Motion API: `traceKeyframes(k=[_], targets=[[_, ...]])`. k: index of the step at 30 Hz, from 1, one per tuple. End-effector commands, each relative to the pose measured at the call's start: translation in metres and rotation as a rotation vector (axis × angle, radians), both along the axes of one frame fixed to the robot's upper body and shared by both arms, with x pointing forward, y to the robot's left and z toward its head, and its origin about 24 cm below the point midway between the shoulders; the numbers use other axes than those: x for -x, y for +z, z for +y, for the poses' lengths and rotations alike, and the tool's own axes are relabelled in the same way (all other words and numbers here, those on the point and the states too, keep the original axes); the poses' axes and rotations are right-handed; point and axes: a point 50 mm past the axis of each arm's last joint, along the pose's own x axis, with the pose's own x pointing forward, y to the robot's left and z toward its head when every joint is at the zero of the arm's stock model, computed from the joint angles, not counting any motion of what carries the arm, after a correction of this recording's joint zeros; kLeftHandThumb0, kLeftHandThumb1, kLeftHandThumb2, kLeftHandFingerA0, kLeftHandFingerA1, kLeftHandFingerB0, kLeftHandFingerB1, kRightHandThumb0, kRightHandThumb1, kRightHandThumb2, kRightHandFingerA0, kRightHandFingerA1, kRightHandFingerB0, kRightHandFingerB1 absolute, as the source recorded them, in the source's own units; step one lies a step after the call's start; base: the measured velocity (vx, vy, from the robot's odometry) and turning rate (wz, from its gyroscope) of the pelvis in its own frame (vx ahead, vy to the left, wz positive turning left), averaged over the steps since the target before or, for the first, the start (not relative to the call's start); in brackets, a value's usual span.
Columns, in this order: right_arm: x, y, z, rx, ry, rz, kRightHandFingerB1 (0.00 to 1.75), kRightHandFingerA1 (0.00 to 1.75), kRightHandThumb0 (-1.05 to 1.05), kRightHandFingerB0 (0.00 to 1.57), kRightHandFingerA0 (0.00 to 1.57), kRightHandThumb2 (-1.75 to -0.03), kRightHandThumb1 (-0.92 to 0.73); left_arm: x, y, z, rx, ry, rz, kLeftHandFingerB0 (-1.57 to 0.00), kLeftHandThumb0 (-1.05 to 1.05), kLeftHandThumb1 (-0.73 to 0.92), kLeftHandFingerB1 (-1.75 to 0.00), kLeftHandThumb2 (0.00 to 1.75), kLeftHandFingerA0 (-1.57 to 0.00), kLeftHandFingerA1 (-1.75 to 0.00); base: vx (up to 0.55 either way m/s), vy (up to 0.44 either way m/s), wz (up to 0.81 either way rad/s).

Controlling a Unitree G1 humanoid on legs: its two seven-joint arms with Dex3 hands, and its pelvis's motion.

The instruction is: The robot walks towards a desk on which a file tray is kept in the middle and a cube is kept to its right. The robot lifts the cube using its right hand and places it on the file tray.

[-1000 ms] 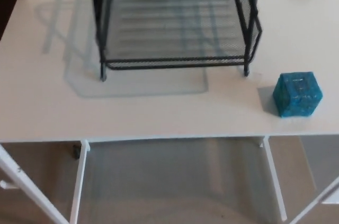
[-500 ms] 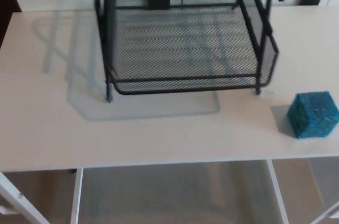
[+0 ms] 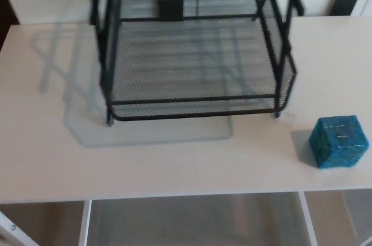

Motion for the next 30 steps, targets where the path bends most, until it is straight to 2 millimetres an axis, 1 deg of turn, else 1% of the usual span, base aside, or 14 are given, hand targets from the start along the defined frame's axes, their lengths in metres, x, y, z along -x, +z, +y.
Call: traceKeyframes(k=[1,3,4,10,11,12,13,14,15,18,19,20,23,30], targets=[[0.003,0.002,-0.003,0.014,0.001,0.018,0.48,0.61,-0.74,0.1,0.31,-0.9,-0.5,-0.003,0.007,0.007,-0.015,0.024,-0.044,-0.62,-0.28,-0.56,-1.19,1.12,-0.6,-1.23,0.0,0.0,0.0],[0.001,0.002,-0.003,0.013,0.006,0.02,0.48,0.61,-0.74,0.1,0.31,-0.9,-0.5,-0.002,0.008,0.008,-0.013,0.061,-0.071,-0.69,-0.23,-0.6,-1.21,1.06,-0.66,-1.24,0.0,0.0,0.0],[-0.04,0.0,-0.01,-0.22,-0.5,-0.299,0.19,0.48,-0.56,0.08,0.29,-0.62,-0.6,-0.002,0.009,0.009,-0.013,0.077,-0.087,-0.1,-1.03,0.88,-0.76,0.74,-0.25,-0.91,0.0,0.025,-0.07],[-0.056,0.001,-0.011,-0.448,-0.677,-0.401,0.11,0.52,-0.62,0.0,0.18,-0.81,-0.48,-0.008,0.01,0.012,-0.05,0.1,-0.086,-0.3,-1.03,0.88,-0.79,0.76,-0.36,-0.9,-0.01,0.113,-0.07],[-0.054,0.001,-0.012,-0.458,-0.691,-0.405,0.14,0.44,-0.51,0.02,0.21,-0.6,-0.61,-0.009,0.011,0.012,-0.046,0.081,-0.091,-0.23,-1.01,0.91,-0.81,0.74,-0.37,-0.96,-0.01,0.209,-0.18],[-0.056,0.002,-0.014,-0.454,-0.719,-0.4,0.19,0.42,-0.53,0.0,0.18,-0.59,-0.64,-0.01,0.012,0.013,-0.039,0.071,-0.106,-0.19,-1.04,0.71,-0.72,1.27,-0.46,-0.89,-0.01,0.198,-0.23],[-0.062,0.007,-0.018,-0.441,-0.721,-0.452,0.14,0.52,-0.56,0.0,0.17,-0.79,-0.46,-0.013,0.013,0.014,-0.034,0.088,-0.14,-0.02,-1.02,0.89,-0.78,0.76,-0.29,-0.97,0.01,0.215,0.04],[-0.071,0.015,-0.022,-0.397,-0.712,-0.564,0.23,0.55,-0.54,0.01,0.19,-0.81,-0.46,-0.015,0.014,0.015,-0.022,0.124,-0.168,0.0,-1.05,0.68,-0.63,1.24,-0.32,-0.85,0.04,0.134,0.1],[-0.077,0.023,-0.026,-0.445,-0.723,-0.616,0.2,0.45,-0.49,0.03,0.14,-0.59,-0.59,-0.015,0.014,0.015,-0.023,0.124,-0.169,0.0,-1.04,0.69,-0.62,1.25,-0.33,-0.85,0.09,0.081,-0.01],[-0.098,0.051,-0.032,-0.47,-0.659,-0.745,0.23,0.48,-0.56,0.0,0.0,-0.83,-0.41,-0.014,0.017,0.016,-0.02,0.058,-0.165,0.0,-1.05,0.71,-0.62,1.27,-0.32,-0.86,0.08,0.023,0.03],[-0.104,0.058,-0.036,-0.449,-0.645,-0.777,0.1,0.42,-0.51,0.02,0.06,-0.64,-0.61,-0.015,0.017,0.016,-0.023,0.062,-0.166,-0.01,-1.03,0.89,-0.8,0.76,-0.3,-0.99,0.07,-0.025,0.07],[-0.119,0.074,-0.045,-0.419,-0.628,-0.849,0.2,0.39,-0.74,0.0,0.08,-0.85,-0.5,-0.014,0.018,0.017,-0.028,0.085,-0.173,0.0,-1.04,0.69,-0.67,1.26,-0.44,-0.91,0.06,-0.048,0.08],[-0.131,0.093,-0.048,-0.392,-0.575,-0.912,0.23,0.48,-0.56,0.0,0.12,-0.58,-0.62,-0.014,0.018,0.017,-0.022,0.105,-0.197,0.0,-1.05,0.68,-0.65,1.26,-0.33,-0.86,0.03,-0.035,0.05],[-0.18,0.171,-0.046,-0.347,-0.366,-1.241,0.37,0.67,-0.66,0.0,0.12,-0.8,-0.42,-0.025,0.02,0.018,-0.024,0.055,-0.213,0.0,-1.05,0.68,-0.67,1.28,-0.39,-0.9,0.01,-0.008,0.01]])
